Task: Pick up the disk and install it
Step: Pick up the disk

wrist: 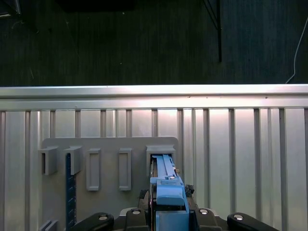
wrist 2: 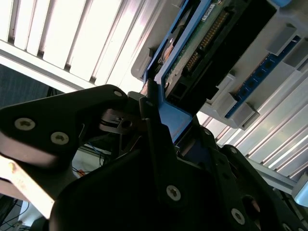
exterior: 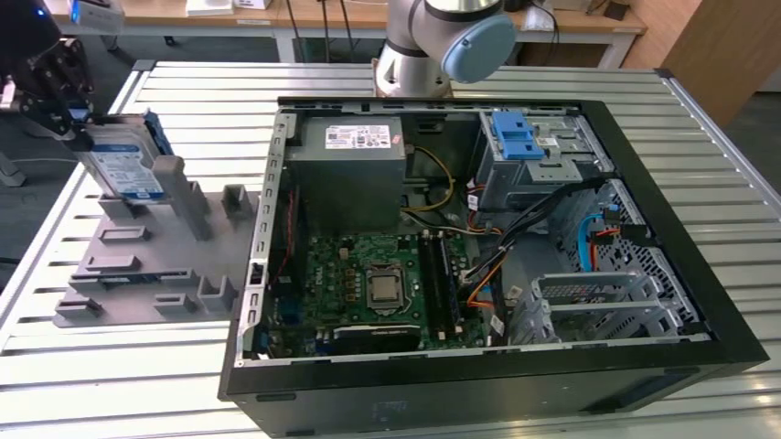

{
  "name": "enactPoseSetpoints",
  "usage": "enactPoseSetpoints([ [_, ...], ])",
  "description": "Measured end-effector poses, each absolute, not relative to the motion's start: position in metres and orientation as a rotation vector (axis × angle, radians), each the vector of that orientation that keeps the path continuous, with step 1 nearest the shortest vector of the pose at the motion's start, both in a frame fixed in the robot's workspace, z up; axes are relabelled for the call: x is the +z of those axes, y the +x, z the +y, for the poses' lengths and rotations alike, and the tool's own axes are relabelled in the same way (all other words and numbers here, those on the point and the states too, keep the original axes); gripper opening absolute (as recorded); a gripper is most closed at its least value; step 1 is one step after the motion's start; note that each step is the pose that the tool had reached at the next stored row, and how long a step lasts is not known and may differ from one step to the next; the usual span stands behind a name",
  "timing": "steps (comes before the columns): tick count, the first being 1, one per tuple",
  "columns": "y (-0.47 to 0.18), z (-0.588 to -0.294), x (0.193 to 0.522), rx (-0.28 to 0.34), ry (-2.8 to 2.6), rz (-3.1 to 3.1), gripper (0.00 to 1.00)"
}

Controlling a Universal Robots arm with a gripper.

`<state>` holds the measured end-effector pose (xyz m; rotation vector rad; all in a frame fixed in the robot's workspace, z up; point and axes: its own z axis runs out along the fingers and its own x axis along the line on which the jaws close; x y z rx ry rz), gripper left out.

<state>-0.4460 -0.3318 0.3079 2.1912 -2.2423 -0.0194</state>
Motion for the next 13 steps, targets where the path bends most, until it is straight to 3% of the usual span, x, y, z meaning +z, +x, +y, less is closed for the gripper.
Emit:
enactPoseSetpoints([
  [13,-0.4460,-0.3318,0.3110,-0.019,2.191,-2.242,0.36],
])
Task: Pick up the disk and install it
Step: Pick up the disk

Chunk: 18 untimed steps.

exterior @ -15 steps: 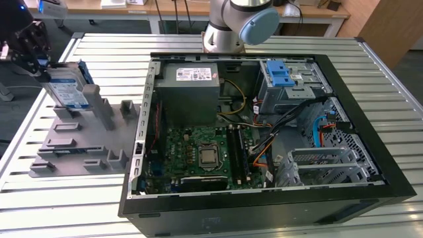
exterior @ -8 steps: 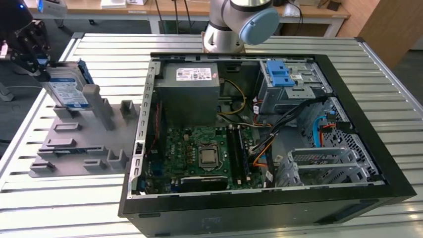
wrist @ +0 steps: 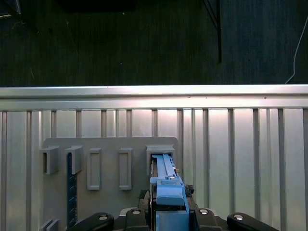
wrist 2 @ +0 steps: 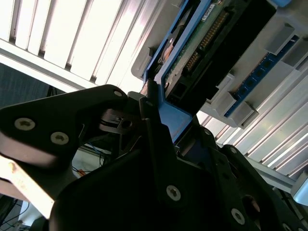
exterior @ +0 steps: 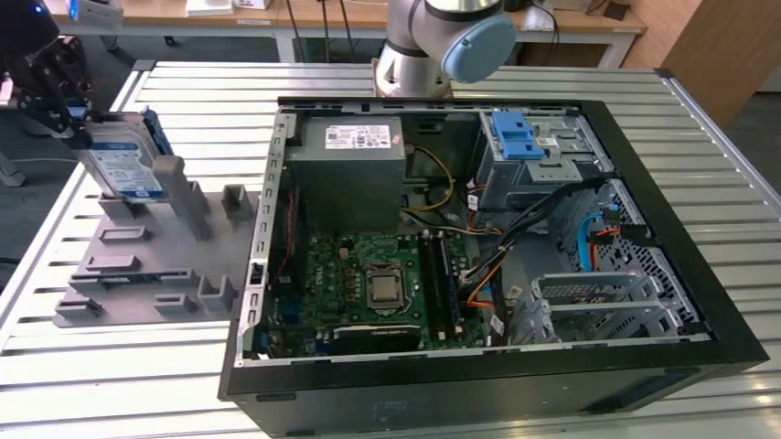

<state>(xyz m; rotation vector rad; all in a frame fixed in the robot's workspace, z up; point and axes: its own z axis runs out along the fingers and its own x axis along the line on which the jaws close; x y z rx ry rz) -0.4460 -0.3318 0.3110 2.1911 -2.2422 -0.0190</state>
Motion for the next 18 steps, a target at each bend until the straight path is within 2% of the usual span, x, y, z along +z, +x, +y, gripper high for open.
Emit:
enactPoseSetpoints([
  [18,-0.4460,-0.3317,0.3191,-0.019,2.191,-2.242,0.36],
])
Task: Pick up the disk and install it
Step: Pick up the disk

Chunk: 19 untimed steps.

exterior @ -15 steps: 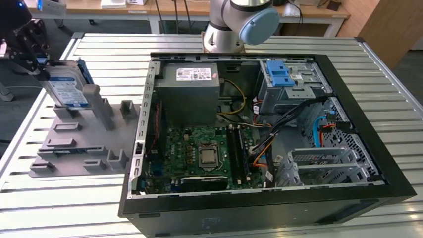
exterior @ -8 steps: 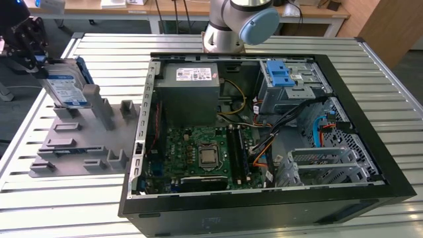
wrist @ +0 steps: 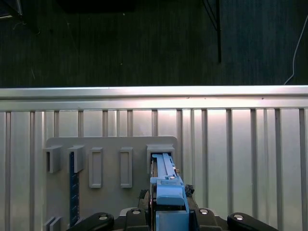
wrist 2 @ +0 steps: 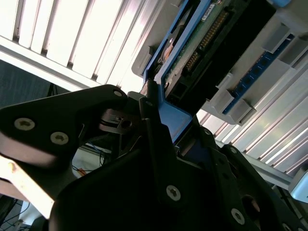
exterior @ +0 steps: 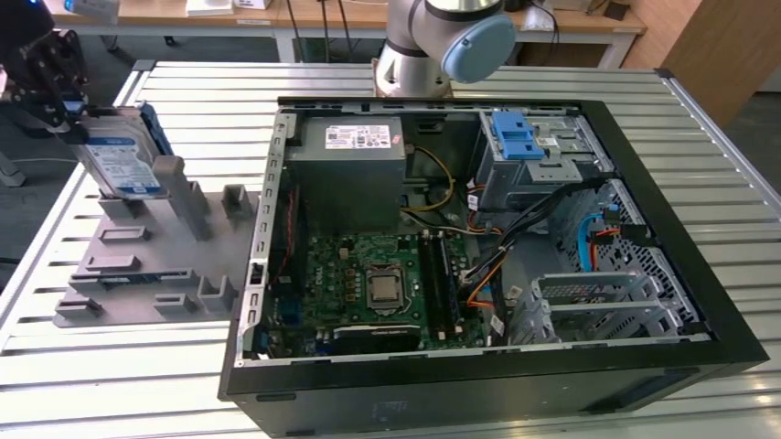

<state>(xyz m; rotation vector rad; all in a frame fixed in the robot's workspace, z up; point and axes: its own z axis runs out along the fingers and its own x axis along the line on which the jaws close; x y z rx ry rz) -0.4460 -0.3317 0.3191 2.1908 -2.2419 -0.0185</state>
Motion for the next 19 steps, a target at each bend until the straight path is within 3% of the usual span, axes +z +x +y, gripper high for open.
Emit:
enactPoseSetpoints([
  [19,-0.4460,-0.3317,0.3234,-0.018,2.191,-2.242,0.36],
])
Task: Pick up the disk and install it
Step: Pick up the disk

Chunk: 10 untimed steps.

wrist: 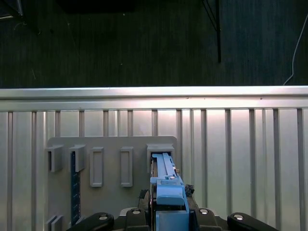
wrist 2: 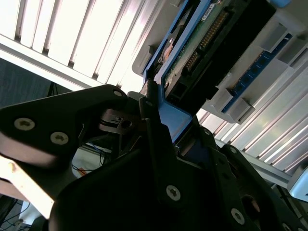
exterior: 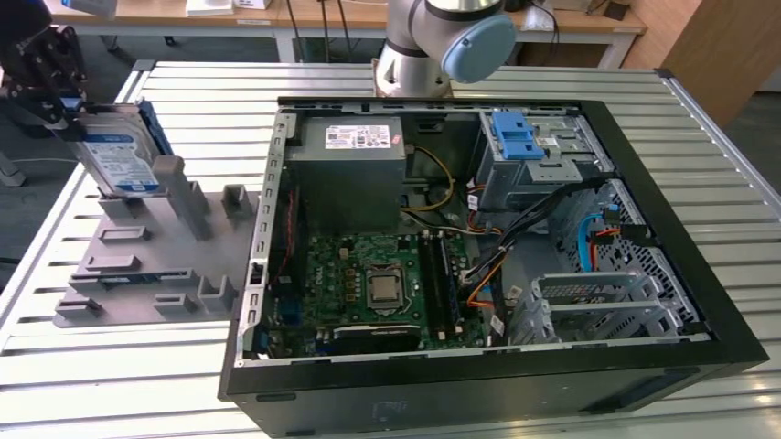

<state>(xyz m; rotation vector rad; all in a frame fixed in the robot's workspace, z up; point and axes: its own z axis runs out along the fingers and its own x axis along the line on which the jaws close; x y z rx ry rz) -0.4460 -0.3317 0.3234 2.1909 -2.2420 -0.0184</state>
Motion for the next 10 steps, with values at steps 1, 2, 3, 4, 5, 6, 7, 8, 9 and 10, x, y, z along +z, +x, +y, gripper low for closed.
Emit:
enactPoseSetpoints([
  [1,-0.4460,-0.3317,0.3236,-0.018,2.191,-2.242,0.36],
  [2,-0.4460,-0.3317,0.3238,-0.018,2.191,-2.242,0.36],
  [3,-0.4460,-0.3317,0.3254,-0.018,2.191,-2.242,0.36],
  [4,-0.4460,-0.3317,0.3270,-0.018,2.191,-2.242,0.36],
  [5,-0.4460,-0.3317,0.3272,-0.018,2.191,-2.242,0.36],
  [6,-0.4460,-0.3317,0.3274,-0.018,2.191,-2.242,0.36],
  [7,-0.4460,-0.3317,0.3277,-0.018,2.191,-2.242,0.36],
  [8,-0.4460,-0.3317,0.3279,-0.018,2.191,-2.242,0.36],
  [9,-0.4460,-0.3317,0.3281,-0.018,2.191,-2.242,0.36],
  [10,-0.4460,-0.3317,0.3283,-0.018,2.191,-2.242,0.36],
])
